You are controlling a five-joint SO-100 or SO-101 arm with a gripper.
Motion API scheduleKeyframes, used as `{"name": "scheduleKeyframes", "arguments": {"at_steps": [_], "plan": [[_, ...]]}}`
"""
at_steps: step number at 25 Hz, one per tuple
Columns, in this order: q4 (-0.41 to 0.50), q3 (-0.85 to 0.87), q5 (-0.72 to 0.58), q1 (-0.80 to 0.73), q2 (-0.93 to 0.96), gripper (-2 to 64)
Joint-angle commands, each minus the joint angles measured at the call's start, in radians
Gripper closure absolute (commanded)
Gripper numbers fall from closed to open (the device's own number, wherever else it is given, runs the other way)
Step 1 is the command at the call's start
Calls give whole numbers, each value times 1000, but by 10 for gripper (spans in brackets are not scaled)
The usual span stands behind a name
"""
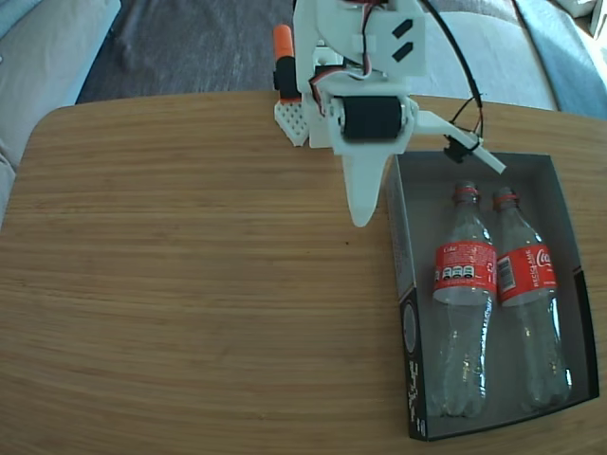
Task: Grasp the bottles and put them in the box.
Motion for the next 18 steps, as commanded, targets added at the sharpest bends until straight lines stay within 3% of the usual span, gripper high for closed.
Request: {"name": "scheduleKeyframes", "arguments": {"at_steps": [1, 18], "plan": [[-44, 52, -60, 38, 86, 618], [-44, 525, -58, 103, 477, 619]]}}
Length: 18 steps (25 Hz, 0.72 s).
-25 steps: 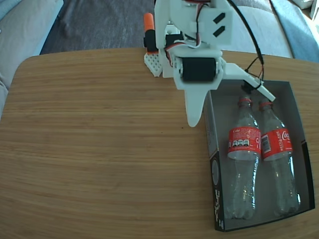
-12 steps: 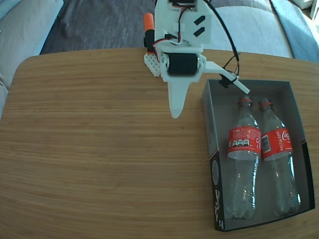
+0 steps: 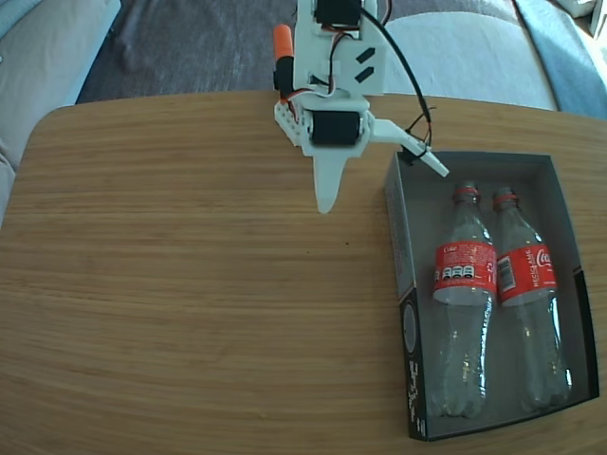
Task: Grasp the bottles and put them in the box.
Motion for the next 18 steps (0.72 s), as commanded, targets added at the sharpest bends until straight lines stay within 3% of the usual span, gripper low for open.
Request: {"name": "scheduleKeyframes", "arguments": {"at_steps": [1, 7, 10, 18], "plan": [[5, 9, 3, 0, 66, 619], [6, 84, 8, 2, 143, 619], [6, 98, 97, 2, 163, 621], [2, 187, 98, 37, 235, 620]]}}
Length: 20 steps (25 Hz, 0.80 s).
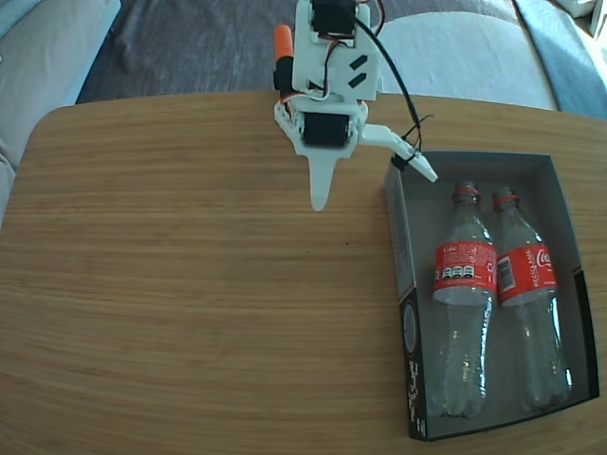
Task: Grasp the bottles and put them in the box.
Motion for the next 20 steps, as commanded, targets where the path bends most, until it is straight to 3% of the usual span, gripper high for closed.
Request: {"name": "scheduleKeyframes", "arguments": {"at_steps": [1, 5, 9, 20], "plan": [[2, 6, 3, 6, 34, 619], [3, 77, -6, 6, 104, 619], [6, 141, -110, 8, 166, 619], [66, 155, -115, 9, 264, 618]]}}
